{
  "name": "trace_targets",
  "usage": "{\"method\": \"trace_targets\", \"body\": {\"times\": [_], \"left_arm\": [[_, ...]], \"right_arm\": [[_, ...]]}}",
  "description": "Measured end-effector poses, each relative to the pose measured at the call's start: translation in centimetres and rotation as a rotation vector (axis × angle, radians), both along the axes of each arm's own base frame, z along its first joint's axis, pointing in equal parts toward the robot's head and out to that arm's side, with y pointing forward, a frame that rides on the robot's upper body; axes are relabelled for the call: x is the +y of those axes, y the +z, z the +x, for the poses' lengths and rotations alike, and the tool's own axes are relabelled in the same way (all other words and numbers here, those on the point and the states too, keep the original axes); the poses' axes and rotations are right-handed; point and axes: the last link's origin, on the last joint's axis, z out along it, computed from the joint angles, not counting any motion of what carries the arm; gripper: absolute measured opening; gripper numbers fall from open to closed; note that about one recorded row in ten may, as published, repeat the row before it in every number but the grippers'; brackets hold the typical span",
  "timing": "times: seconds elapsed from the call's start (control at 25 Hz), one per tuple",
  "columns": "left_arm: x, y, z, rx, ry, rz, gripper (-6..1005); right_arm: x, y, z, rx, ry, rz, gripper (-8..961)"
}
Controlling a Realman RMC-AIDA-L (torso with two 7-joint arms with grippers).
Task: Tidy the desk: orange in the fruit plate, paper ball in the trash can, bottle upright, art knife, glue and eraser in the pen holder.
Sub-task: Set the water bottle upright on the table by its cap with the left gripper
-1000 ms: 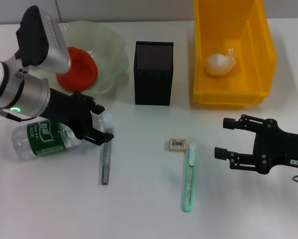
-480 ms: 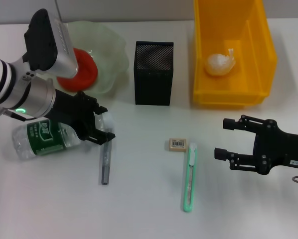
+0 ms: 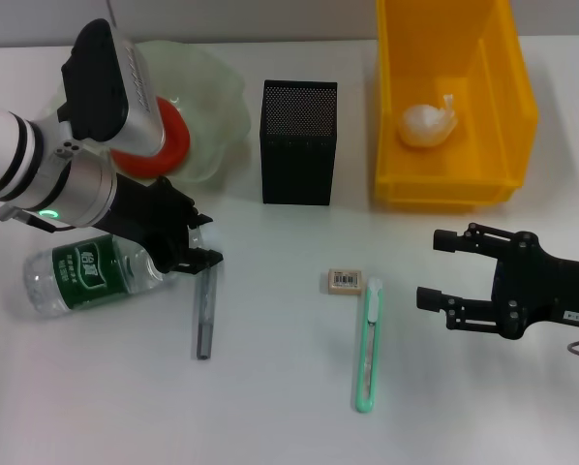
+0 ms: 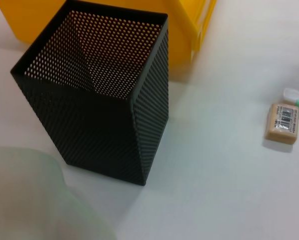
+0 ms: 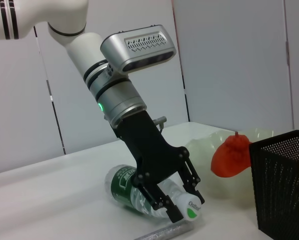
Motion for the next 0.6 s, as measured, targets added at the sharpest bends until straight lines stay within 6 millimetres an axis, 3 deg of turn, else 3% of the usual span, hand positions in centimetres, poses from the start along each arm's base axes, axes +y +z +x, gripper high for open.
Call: {"method": "trace_targets", "body": {"times": [0.28,0.6], "left_arm": [[0.0,1.1,0.8,-0.036,0.008,0.004,449],[-0.7,4.6,1.5,-0.169,0.029,0.022,449]], "right_arm": [[-0.1,0.0,-0.1,0.005,0.005,-0.004,790],[-0.1,0.0,-0.3,0.009,0.016,-0.016,790]]}}
